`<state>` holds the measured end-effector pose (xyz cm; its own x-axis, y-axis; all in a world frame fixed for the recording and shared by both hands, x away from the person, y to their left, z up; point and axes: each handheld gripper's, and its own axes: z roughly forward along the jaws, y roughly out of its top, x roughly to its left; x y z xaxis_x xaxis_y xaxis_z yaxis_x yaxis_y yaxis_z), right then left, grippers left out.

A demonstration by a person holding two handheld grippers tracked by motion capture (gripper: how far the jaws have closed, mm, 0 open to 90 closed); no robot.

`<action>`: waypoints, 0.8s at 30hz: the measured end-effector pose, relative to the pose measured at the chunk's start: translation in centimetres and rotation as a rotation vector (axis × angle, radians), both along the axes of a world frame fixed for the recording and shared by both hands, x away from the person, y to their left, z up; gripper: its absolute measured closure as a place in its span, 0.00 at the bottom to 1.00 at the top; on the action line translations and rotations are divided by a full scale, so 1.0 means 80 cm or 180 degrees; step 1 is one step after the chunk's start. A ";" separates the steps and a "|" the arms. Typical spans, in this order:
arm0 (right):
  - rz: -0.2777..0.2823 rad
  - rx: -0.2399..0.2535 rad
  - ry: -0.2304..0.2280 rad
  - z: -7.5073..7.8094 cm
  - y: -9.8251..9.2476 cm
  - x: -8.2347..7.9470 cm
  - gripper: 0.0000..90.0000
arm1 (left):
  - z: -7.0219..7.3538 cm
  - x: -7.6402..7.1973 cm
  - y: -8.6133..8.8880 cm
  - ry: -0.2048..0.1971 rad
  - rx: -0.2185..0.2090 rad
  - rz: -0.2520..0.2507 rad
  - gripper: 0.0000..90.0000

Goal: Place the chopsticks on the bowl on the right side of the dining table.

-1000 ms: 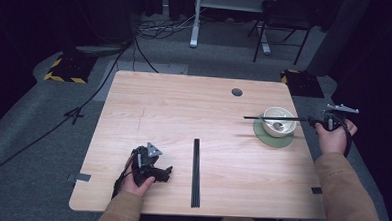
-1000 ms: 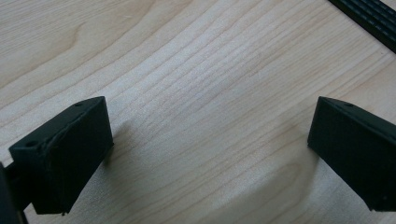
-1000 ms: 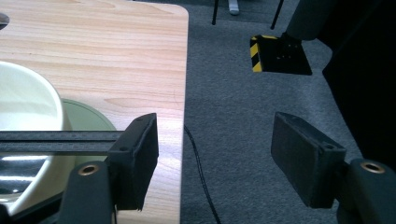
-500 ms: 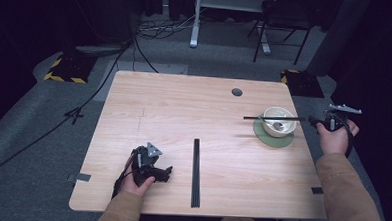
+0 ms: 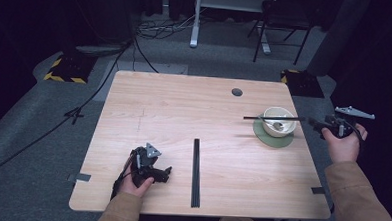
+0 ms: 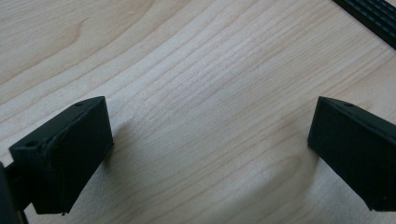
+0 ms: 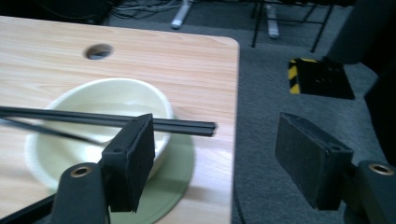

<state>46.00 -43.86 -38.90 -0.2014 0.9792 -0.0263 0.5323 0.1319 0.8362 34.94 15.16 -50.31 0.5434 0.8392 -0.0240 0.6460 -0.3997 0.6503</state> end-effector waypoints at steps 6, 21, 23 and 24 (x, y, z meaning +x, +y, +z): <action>0.0249 0.0008 -0.0006 0.018 0.022 -0.025 0.33 | 0.000 -0.003 0.007 -0.0005 0.0005 -0.0016 0.00; 0.0846 0.0118 0.0048 0.039 0.071 -0.069 0.31 | 0.000 -0.013 0.023 -0.0022 0.0019 -0.0073 0.00; 0.0901 0.0134 0.0062 0.039 0.077 -0.072 0.31 | -0.001 -0.014 0.023 -0.0018 -0.0011 -0.0079 0.00; 0.0919 0.0146 0.0071 0.039 0.080 -0.074 0.31 | 0.000 -0.014 0.024 -0.0022 0.0011 -0.0093 0.00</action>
<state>40.06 -37.43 -35.77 -0.4718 0.8814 0.0241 0.4964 0.2430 0.8334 33.82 17.11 -50.33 0.5678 0.8230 -0.0172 0.6295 -0.4207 0.6533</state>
